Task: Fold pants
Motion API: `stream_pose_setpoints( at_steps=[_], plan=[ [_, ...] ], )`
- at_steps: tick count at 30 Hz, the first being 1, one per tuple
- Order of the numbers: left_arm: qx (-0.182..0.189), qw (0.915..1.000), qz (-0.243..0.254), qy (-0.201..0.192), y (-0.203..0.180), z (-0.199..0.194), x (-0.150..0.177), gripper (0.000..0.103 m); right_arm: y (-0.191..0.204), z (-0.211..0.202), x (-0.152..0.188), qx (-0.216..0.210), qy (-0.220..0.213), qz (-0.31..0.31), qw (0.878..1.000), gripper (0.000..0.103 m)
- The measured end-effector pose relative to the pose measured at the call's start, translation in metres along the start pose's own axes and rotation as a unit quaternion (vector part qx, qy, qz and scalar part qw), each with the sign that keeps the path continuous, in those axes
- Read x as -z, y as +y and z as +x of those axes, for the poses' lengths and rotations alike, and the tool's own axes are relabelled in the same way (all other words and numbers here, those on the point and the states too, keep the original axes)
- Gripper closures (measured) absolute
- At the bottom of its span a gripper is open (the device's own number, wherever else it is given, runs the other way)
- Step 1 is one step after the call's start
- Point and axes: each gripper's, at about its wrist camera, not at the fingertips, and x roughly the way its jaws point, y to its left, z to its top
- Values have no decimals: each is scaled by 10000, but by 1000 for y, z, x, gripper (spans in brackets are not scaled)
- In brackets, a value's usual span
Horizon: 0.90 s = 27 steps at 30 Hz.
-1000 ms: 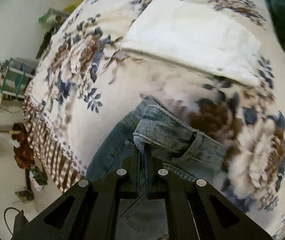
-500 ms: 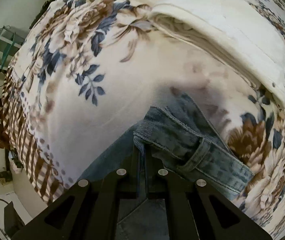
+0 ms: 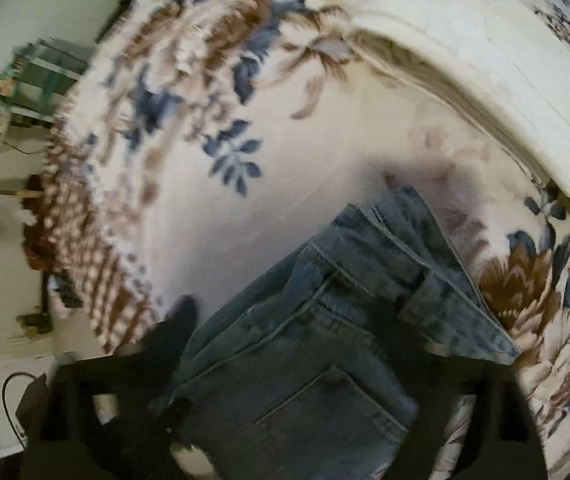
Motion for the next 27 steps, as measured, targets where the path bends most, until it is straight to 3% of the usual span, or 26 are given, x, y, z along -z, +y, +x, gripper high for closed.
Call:
stream_pose_setpoints(
  at_steps=[1, 2, 3, 6, 14, 23, 27],
  plan=[
    [-127, 9998, 58, -105, -3, -6, 1, 49, -3, -8, 5, -33, -64, -36, 10000, 9],
    [-186, 9996, 90, -193, -5, -11, 1, 25, -7, -17, 12, -65, -130, -60, 9999, 8],
    [-224, 9993, 102, -295, -6, -17, 2, 22, -11, -23, 17, -64, -186, -67, 9998, 8],
    [-450, 9977, 50, -511, -10, -32, 9, 22, -28, -44, 38, 15, -358, -49, 9993, 1],
    [-761, 9945, -209, -691, -37, -55, 58, 22, -101, -79, 104, 138, -361, -58, 9992, 0],
    [-947, 9911, -556, -747, -66, -43, 102, 22, -163, -72, 142, -1, -152, -33, 9999, 0],
    [-855, 9910, -896, -517, -66, -19, 118, 22, -182, -54, 144, -420, -45, -24, 9991, 0]
  ],
)
